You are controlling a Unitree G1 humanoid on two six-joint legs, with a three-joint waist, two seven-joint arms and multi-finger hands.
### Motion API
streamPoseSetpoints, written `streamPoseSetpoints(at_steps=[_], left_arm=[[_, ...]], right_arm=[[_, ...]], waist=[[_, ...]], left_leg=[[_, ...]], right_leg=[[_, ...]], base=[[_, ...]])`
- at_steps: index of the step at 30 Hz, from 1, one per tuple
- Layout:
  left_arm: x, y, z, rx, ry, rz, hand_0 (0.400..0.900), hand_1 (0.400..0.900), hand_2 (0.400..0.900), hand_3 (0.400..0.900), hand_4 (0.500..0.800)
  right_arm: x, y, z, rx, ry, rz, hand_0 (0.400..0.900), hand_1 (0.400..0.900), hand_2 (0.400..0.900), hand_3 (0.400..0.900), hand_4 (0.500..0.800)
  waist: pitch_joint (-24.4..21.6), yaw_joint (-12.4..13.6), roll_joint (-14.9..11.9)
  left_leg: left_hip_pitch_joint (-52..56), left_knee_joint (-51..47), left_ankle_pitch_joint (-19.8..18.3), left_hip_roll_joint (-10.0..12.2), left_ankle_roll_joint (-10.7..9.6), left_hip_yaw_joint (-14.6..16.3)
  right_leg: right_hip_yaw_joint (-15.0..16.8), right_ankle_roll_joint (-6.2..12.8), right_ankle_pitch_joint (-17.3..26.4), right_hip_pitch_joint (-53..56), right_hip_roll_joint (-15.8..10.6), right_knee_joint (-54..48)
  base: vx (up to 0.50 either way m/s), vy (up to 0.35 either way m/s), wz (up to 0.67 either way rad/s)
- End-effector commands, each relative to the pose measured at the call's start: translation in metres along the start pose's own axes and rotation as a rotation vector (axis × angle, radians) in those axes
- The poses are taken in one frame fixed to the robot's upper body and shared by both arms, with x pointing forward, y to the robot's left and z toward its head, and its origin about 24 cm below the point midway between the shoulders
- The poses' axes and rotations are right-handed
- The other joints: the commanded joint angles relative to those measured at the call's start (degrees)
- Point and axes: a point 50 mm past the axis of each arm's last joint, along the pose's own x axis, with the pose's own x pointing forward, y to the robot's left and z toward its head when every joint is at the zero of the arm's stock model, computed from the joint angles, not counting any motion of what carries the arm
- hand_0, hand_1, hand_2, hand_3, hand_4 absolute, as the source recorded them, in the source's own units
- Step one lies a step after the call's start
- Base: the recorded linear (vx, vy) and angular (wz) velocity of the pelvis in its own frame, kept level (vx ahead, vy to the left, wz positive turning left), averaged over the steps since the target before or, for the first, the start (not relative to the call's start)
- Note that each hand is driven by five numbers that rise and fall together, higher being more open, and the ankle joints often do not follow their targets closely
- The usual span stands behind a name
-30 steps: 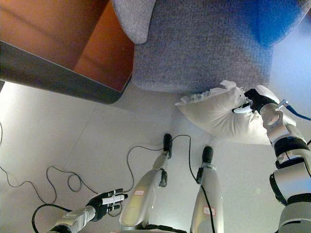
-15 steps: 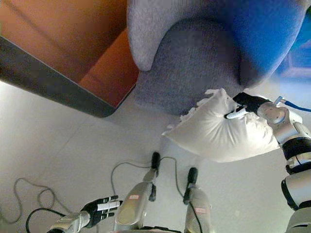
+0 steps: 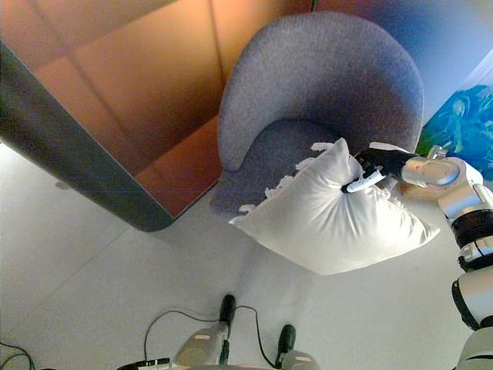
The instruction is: Pick up the pillow and put it on the sofa.
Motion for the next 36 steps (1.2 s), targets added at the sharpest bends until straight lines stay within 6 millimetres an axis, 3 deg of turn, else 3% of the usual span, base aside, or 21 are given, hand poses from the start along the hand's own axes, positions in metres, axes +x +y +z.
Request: streamPoseSetpoints(at_steps=[1,10,18,28,29,30,36], left_arm=[[-0.011,0.016,-0.051,0.031,0.195,0.053,0.900,0.900,0.900,0.900,0.800],[-0.015,0.021,-0.057,0.040,0.246,0.080,0.900,0.900,0.900,0.900,0.800],[-0.018,0.034,-0.043,0.019,0.202,0.096,0.900,0.900,0.900,0.900,0.800],[-0.018,0.035,-0.028,-0.014,0.129,0.061,0.900,0.900,0.900,0.900,0.800],[-0.018,0.035,-0.027,-0.015,0.123,0.056,0.900,0.900,0.900,0.900,0.800],[-0.018,0.035,-0.027,-0.018,0.119,0.051,0.900,0.900,0.900,0.900,0.800],[-0.013,0.026,-0.021,-0.016,0.090,0.043,0.900,0.900,0.900,0.900,0.800]], right_arm=[[-0.040,-0.082,0.050,0.049,-0.188,-0.289,0.400,0.400,0.400,0.400,0.500],[-0.050,-0.111,0.050,0.135,-0.016,-0.480,0.400,0.400,0.400,0.400,0.500],[-0.072,-0.139,0.061,0.176,0.043,-0.691,0.400,0.400,0.400,0.400,0.500],[-0.090,-0.152,0.053,0.185,0.135,-0.776,0.400,0.400,0.400,0.400,0.500],[-0.094,-0.154,0.050,0.175,0.167,-0.817,0.522,0.522,0.522,0.522,0.573],[-0.095,-0.155,0.048,0.174,0.175,-0.827,0.900,0.900,0.900,0.900,0.800],[-0.096,-0.156,0.046,0.171,0.212,-0.829,0.900,0.900,0.900,0.900,0.800]], waist=[[-7.5,2.4,-5.5],[-7.1,4.3,-6.5],[-3.4,5.7,-6.2],[-0.3,6.6,-4.2],[-0.1,6.7,-3.9],[0.1,6.7,-3.6],[1.0,7.1,-2.9]], left_leg=[[6.1,-0.4,-7.5,-0.5,-1.5,2.2],[6.7,-0.4,-7.5,-0.7,-1.2,1.2],[2.7,-0.4,-6.8,-0.6,-0.8,-0.6],[-1.3,-0.4,-6.2,-0.9,-0.6,-1.9],[-1.6,-0.4,-6.1,-0.9,-0.6,-1.9],[-1.9,-0.4,-6.0,-1.0,-0.6,-2.0],[-2.9,-0.4,-5.9,-1.0,-0.6,-2.1]], right_leg=[[0.3,2.30,2.9,-0.7,-1.1,-0.1],[-0.3,2.64,3.3,0.3,-1.3,-0.1],[-0.4,2.92,4.1,-3.3,-1.5,-0.1],[-0.8,2.90,4.1,-6.7,-2.3,-0.1],[-0.9,2.90,4.1,-7.1,-2.4,-0.1],[-1.0,2.90,4.1,-7.3,-2.4,-0.1],[-1.2,2.99,4.2,-8.3,-2.8,-0.1]], base=[[0.08,0.024,0.09],[0.08,0.016,0.11],[-0.05,-0.011,0.08],[-0.04,0.023,0.06],[-0.03,0.042,0.07],[-0.02,0.046,0.05],[-0.01,0.018,0.02]])
